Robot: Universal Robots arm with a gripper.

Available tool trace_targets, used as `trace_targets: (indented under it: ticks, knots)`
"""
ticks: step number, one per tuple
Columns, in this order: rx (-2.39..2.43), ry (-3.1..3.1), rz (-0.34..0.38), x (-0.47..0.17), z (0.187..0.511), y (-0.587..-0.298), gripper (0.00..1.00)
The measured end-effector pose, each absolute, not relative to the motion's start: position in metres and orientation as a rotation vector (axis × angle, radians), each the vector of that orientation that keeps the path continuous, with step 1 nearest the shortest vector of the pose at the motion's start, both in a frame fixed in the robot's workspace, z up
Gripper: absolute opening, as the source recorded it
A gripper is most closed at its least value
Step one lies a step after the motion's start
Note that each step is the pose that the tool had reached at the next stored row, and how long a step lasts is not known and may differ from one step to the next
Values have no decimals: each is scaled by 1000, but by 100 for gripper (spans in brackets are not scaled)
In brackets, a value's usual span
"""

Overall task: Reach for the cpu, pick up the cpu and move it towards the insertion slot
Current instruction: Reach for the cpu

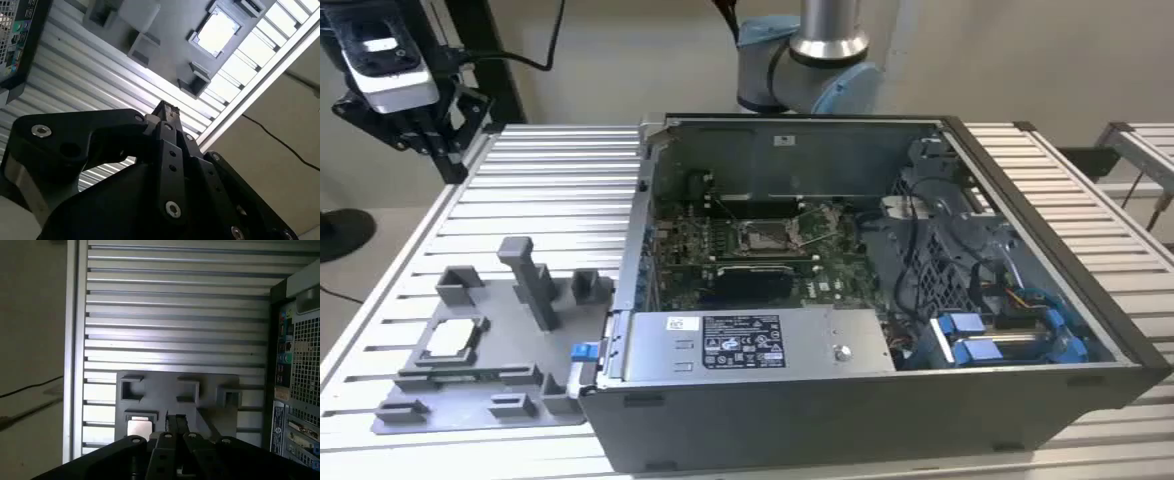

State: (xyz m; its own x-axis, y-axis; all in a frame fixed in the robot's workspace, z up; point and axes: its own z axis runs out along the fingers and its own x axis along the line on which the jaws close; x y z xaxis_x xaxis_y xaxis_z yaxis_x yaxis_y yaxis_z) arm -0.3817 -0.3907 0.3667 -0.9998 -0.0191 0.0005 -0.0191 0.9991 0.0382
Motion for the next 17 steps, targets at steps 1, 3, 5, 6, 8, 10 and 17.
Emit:
trace_targets:
  ticks: [1,3,5,6,8,10,17]
  knots:
    - [30,-3140,-60,-382,367,-391,0]
    - [30,-3140,-60,-382,367,-391,0]
    - [30,-3140,-60,-382,367,-391,0]
    - [30,-3140,-60,-382,367,-391,0]
    - [30,-3140,-60,-382,367,-391,0]
    - [30,-3140,-60,-382,367,-391,0]
    - [30,-3140,-60,-386,366,-393,0]
